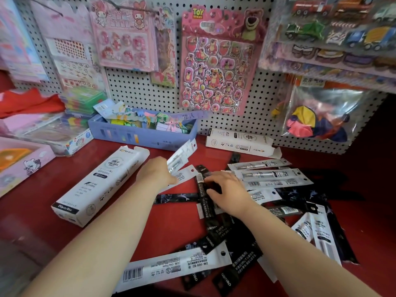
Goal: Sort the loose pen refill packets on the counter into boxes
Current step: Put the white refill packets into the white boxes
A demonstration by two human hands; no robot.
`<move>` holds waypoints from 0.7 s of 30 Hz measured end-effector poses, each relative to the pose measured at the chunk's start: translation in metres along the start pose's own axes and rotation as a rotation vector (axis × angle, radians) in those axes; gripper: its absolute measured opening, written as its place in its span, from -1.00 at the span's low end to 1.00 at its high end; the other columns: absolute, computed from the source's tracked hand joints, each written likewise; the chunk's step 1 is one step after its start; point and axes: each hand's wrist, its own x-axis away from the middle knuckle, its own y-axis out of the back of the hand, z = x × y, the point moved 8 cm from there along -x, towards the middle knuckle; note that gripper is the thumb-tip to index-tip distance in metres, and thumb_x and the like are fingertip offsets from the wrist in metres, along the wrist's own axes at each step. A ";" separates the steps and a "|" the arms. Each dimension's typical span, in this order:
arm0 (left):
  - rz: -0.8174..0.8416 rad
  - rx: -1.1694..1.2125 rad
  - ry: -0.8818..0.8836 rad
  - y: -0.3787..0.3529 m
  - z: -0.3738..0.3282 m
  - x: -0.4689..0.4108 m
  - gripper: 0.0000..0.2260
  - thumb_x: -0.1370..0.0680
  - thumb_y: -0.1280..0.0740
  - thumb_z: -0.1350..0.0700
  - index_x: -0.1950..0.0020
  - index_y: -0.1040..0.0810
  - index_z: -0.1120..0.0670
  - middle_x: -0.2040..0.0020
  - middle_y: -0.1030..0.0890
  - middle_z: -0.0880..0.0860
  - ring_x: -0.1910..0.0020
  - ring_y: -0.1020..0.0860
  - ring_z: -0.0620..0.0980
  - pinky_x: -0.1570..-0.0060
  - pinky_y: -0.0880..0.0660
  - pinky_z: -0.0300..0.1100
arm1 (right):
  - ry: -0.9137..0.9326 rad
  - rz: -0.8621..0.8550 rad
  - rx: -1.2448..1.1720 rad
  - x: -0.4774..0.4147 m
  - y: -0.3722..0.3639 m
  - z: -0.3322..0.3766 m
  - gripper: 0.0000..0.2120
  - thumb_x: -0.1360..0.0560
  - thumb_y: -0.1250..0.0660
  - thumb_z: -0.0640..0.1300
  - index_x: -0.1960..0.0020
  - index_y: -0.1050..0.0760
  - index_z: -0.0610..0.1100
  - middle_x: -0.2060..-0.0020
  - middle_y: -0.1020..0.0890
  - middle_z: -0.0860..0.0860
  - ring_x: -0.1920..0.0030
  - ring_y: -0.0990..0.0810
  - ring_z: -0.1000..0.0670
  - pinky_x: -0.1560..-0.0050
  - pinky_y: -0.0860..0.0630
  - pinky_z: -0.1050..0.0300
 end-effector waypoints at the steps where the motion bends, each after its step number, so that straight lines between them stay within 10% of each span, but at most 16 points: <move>1: 0.014 -0.012 0.008 0.000 0.000 -0.001 -0.60 -0.37 -0.43 0.02 -0.12 -0.49 0.18 0.00 -0.58 0.12 0.12 -0.50 0.10 0.19 -0.38 -0.14 | 0.011 0.015 0.001 0.000 -0.001 0.000 -0.63 -0.53 -0.20 -0.09 -0.33 -0.37 -0.04 -0.40 -0.34 0.03 -0.43 -0.19 -0.01 -0.45 -0.03 0.11; 6: 0.088 -0.098 0.011 -0.001 0.001 -0.002 -0.65 -0.38 -0.41 -0.08 0.05 -0.42 0.13 0.27 -0.42 -0.01 0.15 -0.45 0.05 0.18 -0.34 -0.15 | 0.039 0.013 0.004 0.000 -0.002 -0.002 -0.62 -0.53 -0.20 -0.10 -0.34 -0.37 -0.06 -0.41 -0.34 0.02 -0.45 -0.16 0.00 -0.46 -0.03 0.14; 10: 0.133 -0.057 0.005 -0.003 0.001 -0.003 -0.56 -0.38 -0.42 -0.04 -0.13 -0.43 0.17 -0.02 -0.51 0.09 0.04 -0.47 0.08 0.15 -0.40 -0.15 | 0.100 -0.100 -0.062 0.005 0.008 0.003 -0.65 -0.51 -0.23 -0.17 -0.30 -0.42 -0.10 -0.34 -0.42 0.00 -0.42 -0.22 0.00 -0.41 -0.02 0.24; 16: 0.086 0.060 -0.012 -0.002 0.003 -0.005 -0.70 -0.40 -0.40 -0.01 0.06 -0.44 0.17 0.16 -0.50 0.08 0.15 -0.50 0.10 0.26 -0.34 -0.19 | 0.020 -0.215 0.048 0.021 0.042 -0.020 -0.68 -0.50 -0.25 -0.13 -0.26 -0.46 -0.06 -0.30 -0.46 0.04 -0.37 -0.28 0.00 -0.40 -0.08 0.15; 21: 0.005 0.373 -0.127 0.018 -0.015 -0.001 -0.73 -0.49 -0.30 0.20 -0.16 -0.44 0.26 0.20 -0.59 0.12 0.54 -0.51 -0.15 0.40 -0.36 -0.28 | -0.195 -0.095 0.153 0.037 0.068 -0.075 -0.51 -0.49 -0.28 -0.01 -0.39 -0.29 -0.03 -0.43 -0.30 0.01 -0.45 -0.17 -0.02 -0.47 -0.02 0.05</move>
